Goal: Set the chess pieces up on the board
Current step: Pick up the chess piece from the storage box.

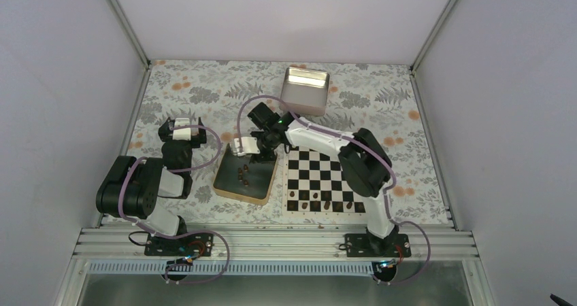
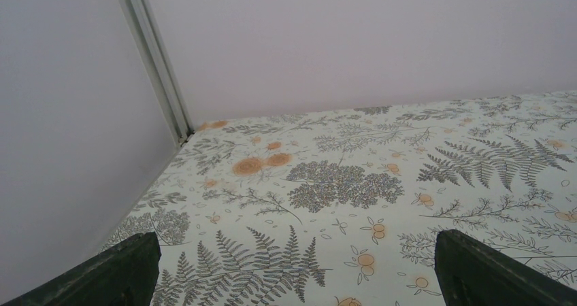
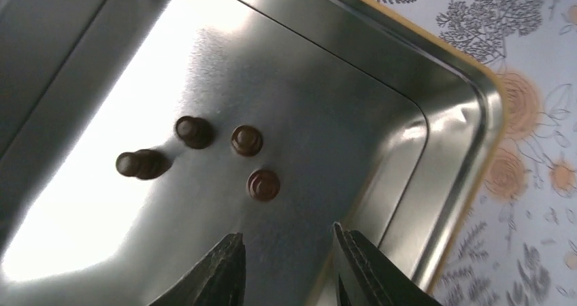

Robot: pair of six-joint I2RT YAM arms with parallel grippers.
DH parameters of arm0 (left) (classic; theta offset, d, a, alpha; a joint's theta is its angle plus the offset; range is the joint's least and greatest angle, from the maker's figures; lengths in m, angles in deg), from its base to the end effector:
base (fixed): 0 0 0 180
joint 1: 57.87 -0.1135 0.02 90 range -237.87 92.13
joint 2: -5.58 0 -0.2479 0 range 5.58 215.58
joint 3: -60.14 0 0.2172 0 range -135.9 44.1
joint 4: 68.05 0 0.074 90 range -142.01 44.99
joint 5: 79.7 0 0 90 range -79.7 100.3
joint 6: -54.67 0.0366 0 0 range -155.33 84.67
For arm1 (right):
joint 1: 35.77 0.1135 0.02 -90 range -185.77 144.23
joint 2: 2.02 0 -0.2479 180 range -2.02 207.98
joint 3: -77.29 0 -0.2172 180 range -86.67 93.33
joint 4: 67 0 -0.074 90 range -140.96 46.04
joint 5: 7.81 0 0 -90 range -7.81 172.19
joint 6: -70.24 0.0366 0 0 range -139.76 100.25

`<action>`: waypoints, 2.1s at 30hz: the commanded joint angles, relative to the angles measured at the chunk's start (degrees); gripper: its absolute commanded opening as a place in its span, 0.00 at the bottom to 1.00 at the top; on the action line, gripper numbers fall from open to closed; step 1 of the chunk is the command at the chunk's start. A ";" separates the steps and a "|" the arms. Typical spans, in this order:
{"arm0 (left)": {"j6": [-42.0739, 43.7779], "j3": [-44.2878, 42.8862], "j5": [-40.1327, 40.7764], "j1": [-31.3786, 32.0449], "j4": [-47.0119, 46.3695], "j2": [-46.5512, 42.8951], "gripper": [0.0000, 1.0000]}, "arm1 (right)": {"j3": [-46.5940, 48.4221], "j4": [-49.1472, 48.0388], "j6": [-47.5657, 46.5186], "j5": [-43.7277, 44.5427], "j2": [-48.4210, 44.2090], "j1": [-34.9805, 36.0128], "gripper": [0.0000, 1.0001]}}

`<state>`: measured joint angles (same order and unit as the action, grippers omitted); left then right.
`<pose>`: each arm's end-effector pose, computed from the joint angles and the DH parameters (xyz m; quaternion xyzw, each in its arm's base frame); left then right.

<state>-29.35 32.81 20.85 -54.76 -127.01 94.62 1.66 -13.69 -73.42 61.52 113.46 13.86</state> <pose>0.2287 -0.0057 0.1648 -0.0061 0.7236 0.0837 0.6851 0.2405 0.3028 0.1978 -0.7770 0.5642 0.1672 0.2238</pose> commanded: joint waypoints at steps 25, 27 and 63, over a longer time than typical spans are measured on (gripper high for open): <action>0.07 0.07 -0.43 -0.04 -2.86 0.67 1.00 | 8.79 4.31 -1.43 -3.67 11.74 4.03 0.27; 0.05 0.03 -0.36 0.00 -2.80 0.62 1.00 | 8.46 3.66 -1.22 -3.27 11.66 4.01 0.23; 0.02 -0.05 -0.43 0.01 -2.67 0.61 1.00 | -7.78 9.25 0.45 7.41 -19.37 -6.73 0.10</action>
<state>-29.35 32.81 20.83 -54.76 -127.01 94.62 -1.44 -8.13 -74.08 67.16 100.46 12.39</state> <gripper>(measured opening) 0.999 0.112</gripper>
